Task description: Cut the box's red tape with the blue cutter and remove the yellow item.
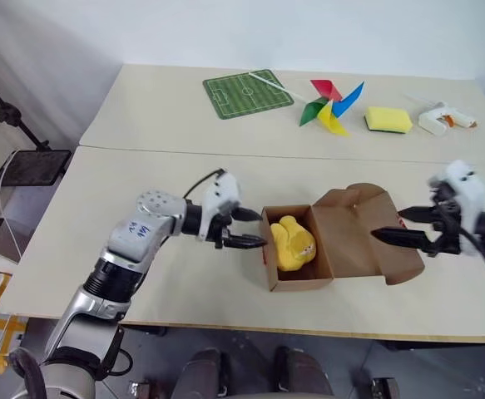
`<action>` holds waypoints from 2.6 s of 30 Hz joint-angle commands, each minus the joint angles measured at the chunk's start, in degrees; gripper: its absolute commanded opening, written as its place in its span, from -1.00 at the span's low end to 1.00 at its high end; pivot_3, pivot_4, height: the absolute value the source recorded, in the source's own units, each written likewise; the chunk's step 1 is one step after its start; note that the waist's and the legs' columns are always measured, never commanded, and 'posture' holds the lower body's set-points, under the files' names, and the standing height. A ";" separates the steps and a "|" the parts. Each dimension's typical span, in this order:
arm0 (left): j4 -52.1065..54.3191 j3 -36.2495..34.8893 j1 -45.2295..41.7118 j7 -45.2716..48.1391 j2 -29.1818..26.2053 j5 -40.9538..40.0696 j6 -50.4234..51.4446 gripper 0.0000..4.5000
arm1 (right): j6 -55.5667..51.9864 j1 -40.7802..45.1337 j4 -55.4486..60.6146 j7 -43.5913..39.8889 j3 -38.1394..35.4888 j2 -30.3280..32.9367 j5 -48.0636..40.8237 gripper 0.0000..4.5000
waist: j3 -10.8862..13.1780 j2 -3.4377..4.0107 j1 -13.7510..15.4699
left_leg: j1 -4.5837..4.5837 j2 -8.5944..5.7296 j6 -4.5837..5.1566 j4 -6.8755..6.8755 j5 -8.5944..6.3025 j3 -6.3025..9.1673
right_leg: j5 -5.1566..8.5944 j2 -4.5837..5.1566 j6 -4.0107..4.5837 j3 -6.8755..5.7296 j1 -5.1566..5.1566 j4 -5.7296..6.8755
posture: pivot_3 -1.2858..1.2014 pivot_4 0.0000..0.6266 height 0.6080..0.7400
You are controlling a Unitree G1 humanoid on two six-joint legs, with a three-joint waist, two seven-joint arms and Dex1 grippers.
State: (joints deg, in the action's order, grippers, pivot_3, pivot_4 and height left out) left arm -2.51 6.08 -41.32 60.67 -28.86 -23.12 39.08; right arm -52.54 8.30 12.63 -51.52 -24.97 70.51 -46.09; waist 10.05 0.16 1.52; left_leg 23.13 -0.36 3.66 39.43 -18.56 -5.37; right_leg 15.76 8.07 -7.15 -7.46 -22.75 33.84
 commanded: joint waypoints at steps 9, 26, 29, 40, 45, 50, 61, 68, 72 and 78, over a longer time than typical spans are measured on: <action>6.12 -16.72 12.15 2.17 -12.41 -9.74 4.91 0.99 | 14.64 -11.43 5.89 -18.67 -26.12 -10.73 -3.40 1.00 | 0.05 -0.08 -0.08 | -0.42 0.05 -0.08 -0.06 -0.02 -0.06 | 0.00 -0.04 0.00 0.25 0.28 0.01 | 0.03 -0.52 1.00; 5.27 4.42 -5.82 9.30 -15.01 -1.62 4.87 0.99 | 35.90 -35.34 25.65 -14.50 -34.15 -34.32 -2.50 1.00 | 0.10 -0.20 1.64 | -0.80 -0.13 -0.67 -0.44 -0.27 -0.25 | -0.07 0.09 0.09 1.14 0.24 0.21 | 0.03 -0.52 1.00; 1.27 15.71 -14.43 13.70 -8.17 3.85 1.38 0.99 | 36.30 -41.33 27.12 -15.73 -34.92 -35.24 -3.54 1.00 | 0.09 -0.19 1.52 | -0.88 -0.07 -0.23 -0.44 -0.08 -0.57 | -0.07 -0.24 0.09 1.10 0.26 0.11 | 0.03 -0.52 1.00; -18.12 31.05 -25.03 11.56 10.69 21.85 -18.51 0.99 | 37.71 -51.28 29.44 -16.18 -36.00 -35.03 -3.61 1.00 | 0.14 -0.27 0.01 | -0.97 0.26 -0.08 -0.43 -0.25 -1.01 | -0.03 -0.22 0.14 1.69 0.02 -0.12 | 0.03 -0.52 1.00; -23.11 31.75 -25.83 10.78 14.93 25.82 -19.63 0.81 | 38.61 -52.58 30.84 -14.65 -35.24 -36.35 -3.76 1.00 | 0.14 -0.27 0.30 | -0.78 0.16 -0.02 -0.42 -0.29 -0.84 | 0.00 0.34 0.21 1.63 -0.15 -0.07 | 0.03 -0.52 1.00; -28.03 30.38 -27.36 10.21 17.69 27.56 -23.83 0.16 | 38.89 -53.57 31.44 -13.79 -34.97 -36.30 -4.03 1.00 | 0.15 -0.29 0.77 | -0.76 0.09 0.10 -0.37 -0.33 -0.84 | -0.02 0.41 0.17 1.61 -0.12 -0.08 | 0.03 -0.52 1.00; -39.96 12.86 -30.43 2.64 24.25 20.04 -31.56 -0.98 | 38.19 -51.04 31.87 -10.79 -34.17 -33.95 -5.59 1.00 | 0.18 -0.33 1.56 | -0.72 0.08 0.20 -0.36 -0.40 -0.84 | -0.03 0.43 0.15 1.55 -0.13 -0.12 | 0.03 -0.52 1.00; -30.25 -9.96 -23.07 -2.95 17.67 2.66 -29.30 -0.98 | 32.10 -30.41 31.28 3.87 -18.33 -27.17 -15.61 1.00 | 0.25 -0.45 -0.76 | -0.79 0.15 0.09 -0.35 -0.33 -0.89 | -0.05 0.43 0.12 1.50 -0.15 0.12 | 0.03 -0.52 1.00; -19.56 -13.92 -14.22 -7.10 11.78 0.99 -23.51 -0.98 | 32.30 -21.42 28.60 3.11 -8.47 -27.25 -12.19 1.00 | 0.24 -0.42 -0.54 | -0.84 0.15 -0.14 -0.36 -0.13 -0.70 | -0.02 0.34 0.17 1.32 -0.05 0.28 | 0.03 -0.52 1.00; -3.33 -24.81 14.77 -19.32 -0.57 6.00 -22.82 -0.98 | 38.44 -6.73 17.32 -6.91 9.89 -30.42 -0.62 1.00 | 0.26 -0.46 -1.87 | -1.01 0.10 -0.05 -0.36 -0.16 -0.85 | -0.06 0.01 0.10 1.22 0.07 0.24 | 0.03 -0.52 1.00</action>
State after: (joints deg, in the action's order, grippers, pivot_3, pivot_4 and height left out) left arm -10.71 -16.33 -28.46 45.05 -28.41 -18.68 16.98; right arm -16.79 0.27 31.69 -55.42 -17.24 40.47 -49.35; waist 10.31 -0.29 -0.35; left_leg 22.15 -0.26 3.61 39.08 -18.72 -6.16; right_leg 15.70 8.11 -7.05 -6.25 -22.67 34.08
